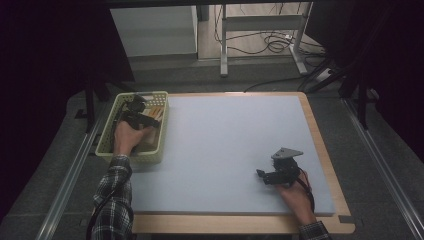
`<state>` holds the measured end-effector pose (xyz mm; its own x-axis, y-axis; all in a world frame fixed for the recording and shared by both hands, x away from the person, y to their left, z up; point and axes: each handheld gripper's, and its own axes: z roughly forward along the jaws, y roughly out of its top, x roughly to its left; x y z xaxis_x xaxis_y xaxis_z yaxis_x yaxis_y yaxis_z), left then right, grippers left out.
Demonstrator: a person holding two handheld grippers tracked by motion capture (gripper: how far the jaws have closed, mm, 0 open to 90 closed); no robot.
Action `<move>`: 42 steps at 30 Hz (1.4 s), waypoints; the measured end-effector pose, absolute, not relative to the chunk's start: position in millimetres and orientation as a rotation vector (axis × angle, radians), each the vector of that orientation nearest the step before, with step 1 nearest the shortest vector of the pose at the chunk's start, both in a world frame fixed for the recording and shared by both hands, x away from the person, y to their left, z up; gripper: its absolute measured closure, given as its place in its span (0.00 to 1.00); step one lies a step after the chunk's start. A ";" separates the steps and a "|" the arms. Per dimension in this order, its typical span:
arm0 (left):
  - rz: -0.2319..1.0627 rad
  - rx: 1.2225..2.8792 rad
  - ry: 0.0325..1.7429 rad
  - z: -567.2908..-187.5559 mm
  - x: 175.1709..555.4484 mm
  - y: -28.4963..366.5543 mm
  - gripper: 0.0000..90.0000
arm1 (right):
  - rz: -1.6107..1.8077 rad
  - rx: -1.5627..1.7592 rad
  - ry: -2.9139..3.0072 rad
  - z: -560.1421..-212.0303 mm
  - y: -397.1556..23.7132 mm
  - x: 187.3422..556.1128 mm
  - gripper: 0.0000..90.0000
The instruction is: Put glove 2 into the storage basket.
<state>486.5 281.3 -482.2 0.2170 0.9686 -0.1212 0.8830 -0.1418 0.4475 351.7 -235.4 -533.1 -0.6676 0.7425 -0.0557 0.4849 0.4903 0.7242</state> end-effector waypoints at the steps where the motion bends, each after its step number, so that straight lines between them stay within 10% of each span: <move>1: 0.282 2.063 1.685 -475.9 482.1 285.0 0.17 | 0.987 1.026 2.378 -533.1 -235.4 351.7 0.17; 16: 0.265 1.994 1.580 -470.3 466.9 300.8 0.25 | 0.986 1.026 2.378 -533.0 -235.4 351.7 0.17; 26: 0.226 2.040 1.605 -482.1 471.6 297.6 0.61 | 0.986 1.026 2.378 -533.1 -235.4 351.7 0.17; 35: 0.211 2.067 1.595 -484.8 474.7 287.5 0.64 | 0.987 1.026 2.378 -533.1 -235.4 351.7 0.17; 42: 0.288 2.039 1.597 -480.3 467.5 296.9 0.48 | 0.985 1.026 2.378 -533.0 -235.4 351.7 0.17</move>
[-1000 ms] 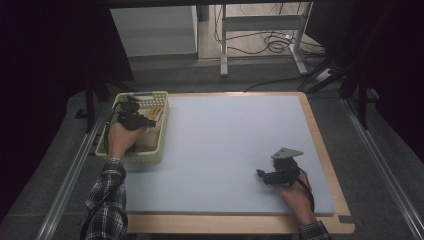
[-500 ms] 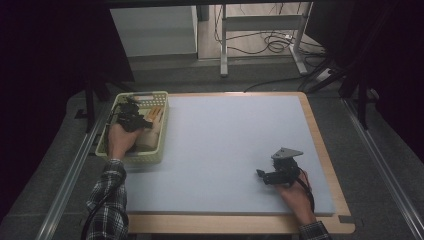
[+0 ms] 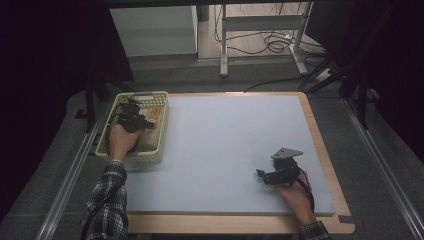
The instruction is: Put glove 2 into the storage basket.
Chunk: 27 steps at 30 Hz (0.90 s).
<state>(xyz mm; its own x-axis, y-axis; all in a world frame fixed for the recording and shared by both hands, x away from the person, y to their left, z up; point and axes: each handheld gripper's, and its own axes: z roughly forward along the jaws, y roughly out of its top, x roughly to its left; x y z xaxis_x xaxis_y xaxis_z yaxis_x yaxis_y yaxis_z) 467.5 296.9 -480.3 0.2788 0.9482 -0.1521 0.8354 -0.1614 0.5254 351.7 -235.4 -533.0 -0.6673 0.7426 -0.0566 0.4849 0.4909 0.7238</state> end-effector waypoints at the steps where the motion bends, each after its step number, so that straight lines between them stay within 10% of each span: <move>1: 0.296 2.037 1.595 -479.3 466.4 298.5 0.44 | 0.985 1.026 2.378 -533.0 -235.4 351.7 0.17; 27: 0.357 1.910 1.532 -467.4 428.6 324.4 0.11 | 0.986 1.026 2.377 -533.1 -235.3 351.6 0.17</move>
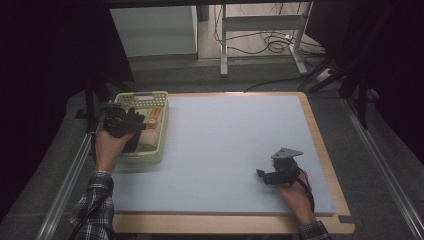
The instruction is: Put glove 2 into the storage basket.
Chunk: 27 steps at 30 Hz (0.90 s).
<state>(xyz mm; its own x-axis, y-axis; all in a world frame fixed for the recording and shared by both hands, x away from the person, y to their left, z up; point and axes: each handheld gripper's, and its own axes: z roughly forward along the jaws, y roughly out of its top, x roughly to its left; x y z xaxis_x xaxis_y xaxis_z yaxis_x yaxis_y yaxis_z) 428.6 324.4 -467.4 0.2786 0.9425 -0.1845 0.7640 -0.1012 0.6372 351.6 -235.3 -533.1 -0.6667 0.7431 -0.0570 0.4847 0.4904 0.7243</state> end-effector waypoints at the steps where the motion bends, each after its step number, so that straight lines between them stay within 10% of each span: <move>1: 0.356 1.908 1.530 -467.2 427.0 324.9 0.10 | 0.985 1.026 2.377 -533.1 -235.3 351.6 0.17; 27: 0.406 1.929 1.311 -449.0 383.8 307.8 0.01 | 0.981 1.025 2.377 -532.8 -235.2 351.6 0.17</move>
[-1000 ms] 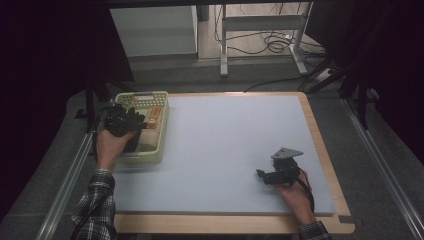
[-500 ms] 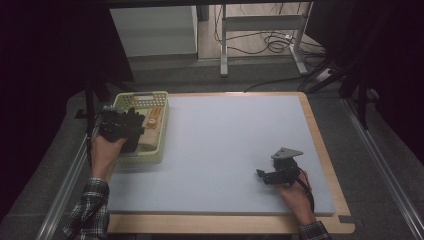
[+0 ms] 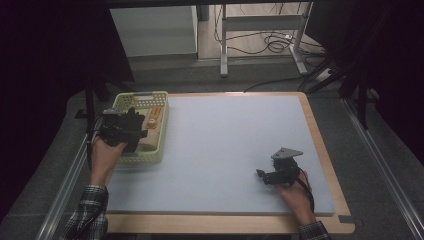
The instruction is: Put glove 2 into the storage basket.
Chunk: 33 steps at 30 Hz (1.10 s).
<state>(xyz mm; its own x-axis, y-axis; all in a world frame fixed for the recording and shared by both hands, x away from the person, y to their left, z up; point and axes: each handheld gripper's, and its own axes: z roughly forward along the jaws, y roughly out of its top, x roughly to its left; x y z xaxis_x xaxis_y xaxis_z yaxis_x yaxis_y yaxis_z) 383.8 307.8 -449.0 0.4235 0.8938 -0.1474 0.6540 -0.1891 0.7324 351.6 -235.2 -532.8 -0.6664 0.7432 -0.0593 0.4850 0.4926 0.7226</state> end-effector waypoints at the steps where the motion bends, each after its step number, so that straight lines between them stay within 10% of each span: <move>1: 0.409 1.934 1.297 -447.4 381.6 303.5 0.01 | 0.981 1.026 2.378 -532.8 -235.2 351.6 0.17; 33: 0.396 2.067 0.943 -441.4 347.3 198.0 0.01 | 0.978 1.026 2.379 -532.6 -235.2 351.5 0.17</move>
